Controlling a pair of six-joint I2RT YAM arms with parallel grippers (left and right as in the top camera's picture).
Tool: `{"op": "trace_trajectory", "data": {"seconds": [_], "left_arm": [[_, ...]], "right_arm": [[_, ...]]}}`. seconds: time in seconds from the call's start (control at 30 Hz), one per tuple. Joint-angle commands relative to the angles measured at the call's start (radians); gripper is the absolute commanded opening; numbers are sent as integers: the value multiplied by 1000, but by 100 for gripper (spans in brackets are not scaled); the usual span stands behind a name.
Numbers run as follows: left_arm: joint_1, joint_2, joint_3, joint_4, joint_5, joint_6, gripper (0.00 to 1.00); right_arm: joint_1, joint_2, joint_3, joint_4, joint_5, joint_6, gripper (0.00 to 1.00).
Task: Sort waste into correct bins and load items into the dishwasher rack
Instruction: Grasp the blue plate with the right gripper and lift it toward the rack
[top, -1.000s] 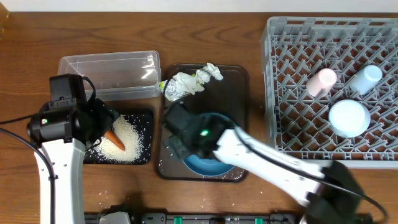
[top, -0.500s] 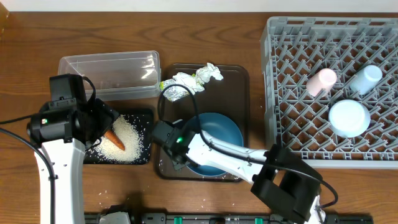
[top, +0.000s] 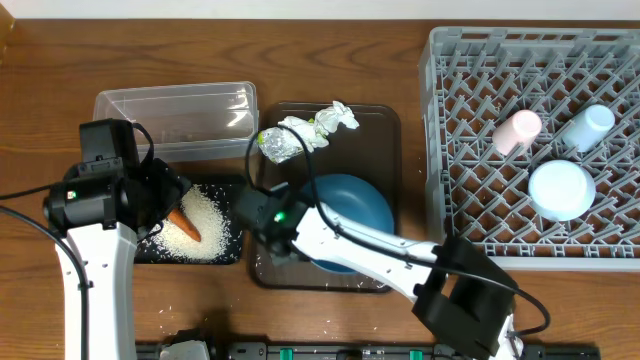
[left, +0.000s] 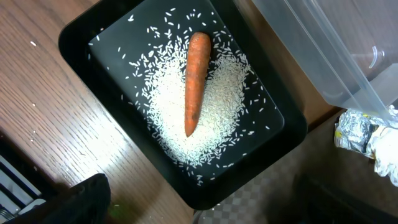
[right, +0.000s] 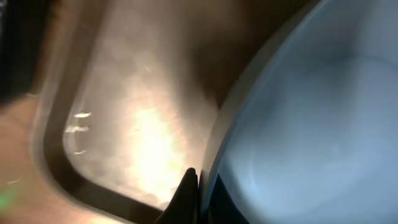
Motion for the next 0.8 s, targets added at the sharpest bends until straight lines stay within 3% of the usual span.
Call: {"op": "trace_trajectory", "data": {"seconds": [0.0, 0.23, 0.33, 0.6, 0.77], "left_arm": [[4, 0, 15, -3, -15, 5, 96], [4, 0, 15, -3, -15, 5, 96], [4, 0, 15, -3, -15, 5, 96], [4, 0, 15, -3, -15, 5, 96], [4, 0, 15, -3, -15, 5, 96]], "right_arm": [[-37, -64, 127, -48, -13, -68, 1], [-242, -222, 278, -174, -26, -107, 1], [-397, -299, 278, -167, -128, -206, 1], [-946, -355, 275, -79, -768, -615, 1], [-1188, -290, 261, 106, -1145, -650, 1]]}}
